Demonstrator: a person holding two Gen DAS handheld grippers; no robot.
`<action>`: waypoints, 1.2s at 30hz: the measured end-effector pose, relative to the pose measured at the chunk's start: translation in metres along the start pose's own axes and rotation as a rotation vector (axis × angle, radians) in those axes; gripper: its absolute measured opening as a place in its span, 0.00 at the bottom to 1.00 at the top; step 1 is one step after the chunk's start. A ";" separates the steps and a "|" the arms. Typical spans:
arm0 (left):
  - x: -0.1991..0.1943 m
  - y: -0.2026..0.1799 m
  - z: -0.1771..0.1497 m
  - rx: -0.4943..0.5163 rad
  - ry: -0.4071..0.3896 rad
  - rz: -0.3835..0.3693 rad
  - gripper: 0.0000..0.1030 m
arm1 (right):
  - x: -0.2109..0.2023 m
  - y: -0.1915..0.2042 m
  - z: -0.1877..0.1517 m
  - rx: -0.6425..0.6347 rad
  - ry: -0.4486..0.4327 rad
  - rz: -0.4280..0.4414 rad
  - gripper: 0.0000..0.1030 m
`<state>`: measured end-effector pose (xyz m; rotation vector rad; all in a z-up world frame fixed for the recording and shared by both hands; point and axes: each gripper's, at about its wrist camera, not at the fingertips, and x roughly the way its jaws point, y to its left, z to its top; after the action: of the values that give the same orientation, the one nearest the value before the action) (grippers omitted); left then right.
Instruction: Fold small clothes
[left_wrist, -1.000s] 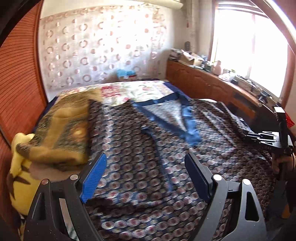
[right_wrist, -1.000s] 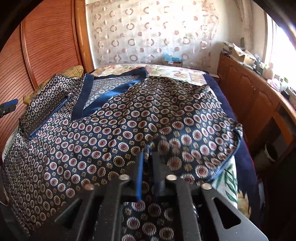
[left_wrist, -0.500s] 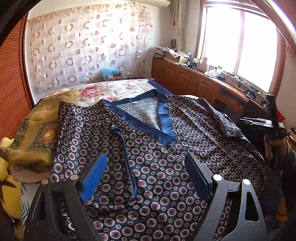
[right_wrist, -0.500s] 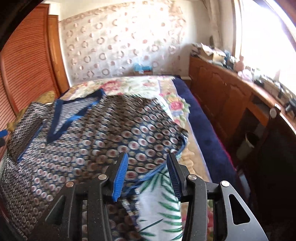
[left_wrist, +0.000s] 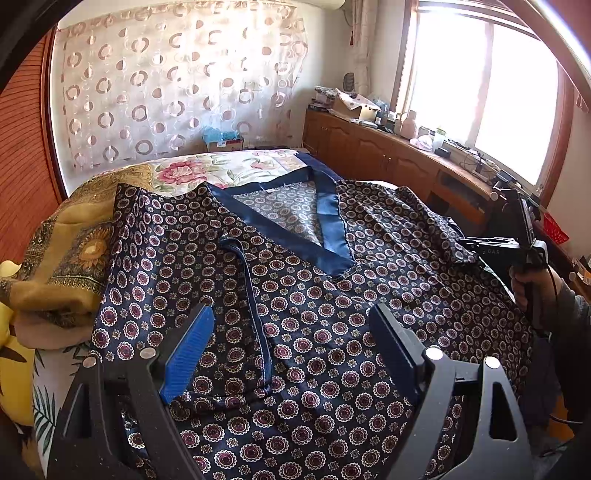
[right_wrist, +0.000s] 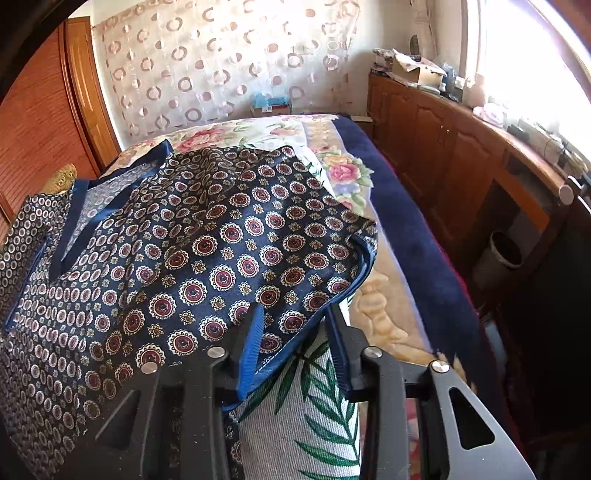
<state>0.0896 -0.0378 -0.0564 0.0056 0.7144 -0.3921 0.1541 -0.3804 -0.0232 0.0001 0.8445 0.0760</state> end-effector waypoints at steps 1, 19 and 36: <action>0.000 0.000 -0.001 -0.002 0.000 -0.001 0.85 | 0.000 0.000 0.001 -0.001 0.000 0.000 0.26; -0.004 0.010 -0.002 -0.029 -0.006 0.012 0.85 | -0.045 0.087 0.039 -0.238 -0.197 0.128 0.01; -0.008 0.027 -0.005 -0.066 -0.017 0.041 0.85 | -0.029 0.110 0.049 -0.290 -0.161 0.119 0.30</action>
<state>0.0902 -0.0096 -0.0588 -0.0456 0.7095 -0.3286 0.1640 -0.2708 0.0339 -0.2141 0.6662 0.3058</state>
